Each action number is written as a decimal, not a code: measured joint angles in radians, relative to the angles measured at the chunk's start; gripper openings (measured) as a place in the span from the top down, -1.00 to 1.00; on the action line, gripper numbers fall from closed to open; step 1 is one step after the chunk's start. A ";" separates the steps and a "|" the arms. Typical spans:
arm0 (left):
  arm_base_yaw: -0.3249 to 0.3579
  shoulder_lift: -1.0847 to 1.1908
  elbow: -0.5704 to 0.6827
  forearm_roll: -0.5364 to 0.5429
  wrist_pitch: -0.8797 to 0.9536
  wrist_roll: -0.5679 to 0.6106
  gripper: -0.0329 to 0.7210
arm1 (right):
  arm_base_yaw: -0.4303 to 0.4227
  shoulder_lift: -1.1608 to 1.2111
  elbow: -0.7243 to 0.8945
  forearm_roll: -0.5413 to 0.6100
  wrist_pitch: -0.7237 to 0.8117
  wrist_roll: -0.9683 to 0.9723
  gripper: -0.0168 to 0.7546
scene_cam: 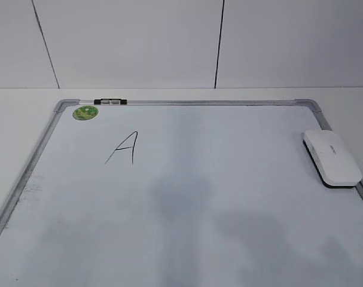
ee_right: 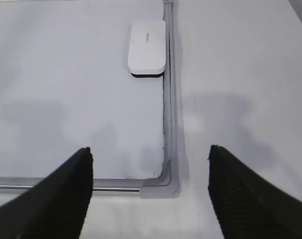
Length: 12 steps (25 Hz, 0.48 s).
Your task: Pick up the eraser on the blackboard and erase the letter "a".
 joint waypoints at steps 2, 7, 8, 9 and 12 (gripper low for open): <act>0.000 0.000 0.000 0.000 0.000 0.000 -0.56 | 0.000 0.000 0.000 0.000 0.000 0.000 -0.54; 0.000 0.000 0.000 0.000 0.000 0.000 -0.56 | 0.000 0.000 0.000 0.000 0.000 0.000 -0.54; 0.000 0.000 0.000 0.000 0.000 0.000 -0.56 | 0.000 0.000 0.000 0.000 0.000 0.000 -0.54; 0.000 0.000 0.000 0.000 0.000 0.000 -0.56 | 0.000 0.000 0.000 0.000 0.000 0.000 -0.54; 0.000 0.000 0.000 0.000 0.000 0.000 -0.56 | 0.000 0.000 0.000 0.000 0.000 0.000 -0.54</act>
